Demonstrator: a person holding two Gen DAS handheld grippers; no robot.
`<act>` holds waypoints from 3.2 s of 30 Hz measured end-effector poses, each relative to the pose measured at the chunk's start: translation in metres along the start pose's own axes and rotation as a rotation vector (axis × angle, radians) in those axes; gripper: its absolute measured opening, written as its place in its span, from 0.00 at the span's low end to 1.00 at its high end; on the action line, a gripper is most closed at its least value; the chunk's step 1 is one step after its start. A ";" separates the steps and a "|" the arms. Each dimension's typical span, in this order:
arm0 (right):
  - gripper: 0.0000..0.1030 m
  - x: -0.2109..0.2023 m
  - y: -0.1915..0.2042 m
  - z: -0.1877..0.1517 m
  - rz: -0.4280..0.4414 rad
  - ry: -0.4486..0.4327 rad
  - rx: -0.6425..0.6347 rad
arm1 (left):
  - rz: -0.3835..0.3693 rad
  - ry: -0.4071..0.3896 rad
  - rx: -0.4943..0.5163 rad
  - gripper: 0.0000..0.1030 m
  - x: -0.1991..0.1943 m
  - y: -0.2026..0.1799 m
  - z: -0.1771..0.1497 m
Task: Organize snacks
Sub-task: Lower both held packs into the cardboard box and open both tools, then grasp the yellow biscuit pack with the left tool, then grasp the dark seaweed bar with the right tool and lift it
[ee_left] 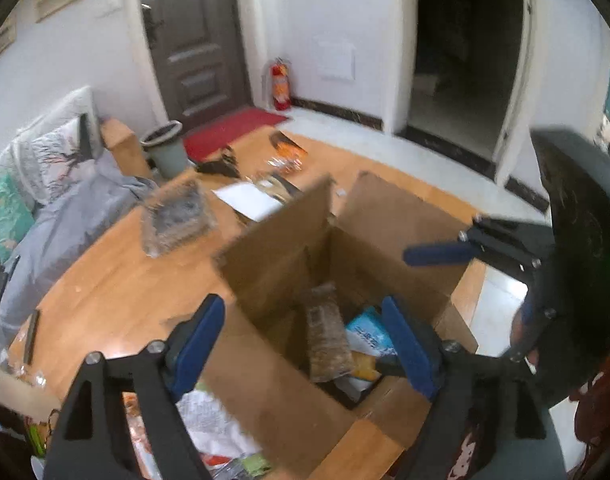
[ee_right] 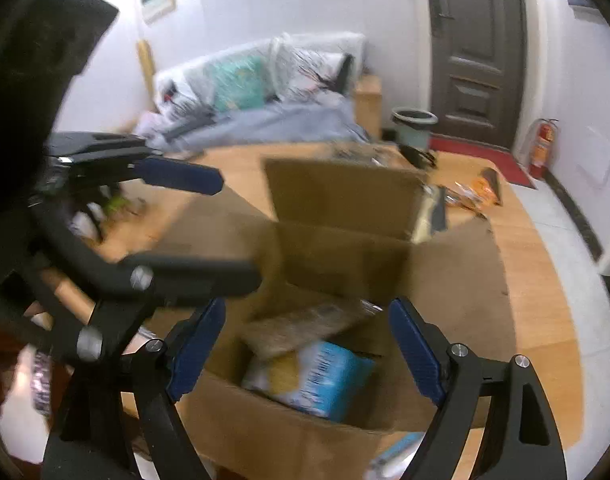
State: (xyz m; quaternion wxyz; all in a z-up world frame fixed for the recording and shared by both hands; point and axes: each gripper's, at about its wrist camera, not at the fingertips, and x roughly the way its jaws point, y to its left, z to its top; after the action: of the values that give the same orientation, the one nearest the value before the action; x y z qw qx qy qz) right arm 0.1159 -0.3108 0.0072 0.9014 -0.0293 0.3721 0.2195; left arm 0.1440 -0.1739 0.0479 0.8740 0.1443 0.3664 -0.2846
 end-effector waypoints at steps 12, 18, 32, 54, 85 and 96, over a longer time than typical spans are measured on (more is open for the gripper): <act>0.79 -0.033 0.113 0.015 0.211 -0.164 -0.134 | 0.350 -0.071 -0.200 0.86 -0.092 0.099 -0.101; 0.79 -0.003 0.173 0.004 0.310 -0.104 -0.211 | 0.432 0.007 -0.290 0.86 -0.088 0.121 -0.183; 0.73 0.127 0.195 -0.071 0.265 0.121 -0.301 | 0.309 0.182 -0.454 0.86 -0.005 0.129 -0.273; 0.61 0.202 0.218 -0.057 0.232 0.282 -0.566 | 0.274 0.214 -0.477 0.64 0.017 0.148 -0.284; 0.49 0.158 0.229 -0.093 0.294 0.327 -0.450 | 0.291 0.206 -0.510 0.64 0.001 0.157 -0.308; 0.36 0.157 0.234 -0.092 0.217 0.210 -0.420 | 0.293 0.178 -0.508 0.64 -0.004 0.155 -0.307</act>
State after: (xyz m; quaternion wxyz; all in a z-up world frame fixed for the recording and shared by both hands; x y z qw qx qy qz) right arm 0.0558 -0.0607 -0.1408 0.8032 -0.1982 0.4109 0.3832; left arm 0.0640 0.0927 -0.1540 0.8783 -0.0029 0.4763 -0.0409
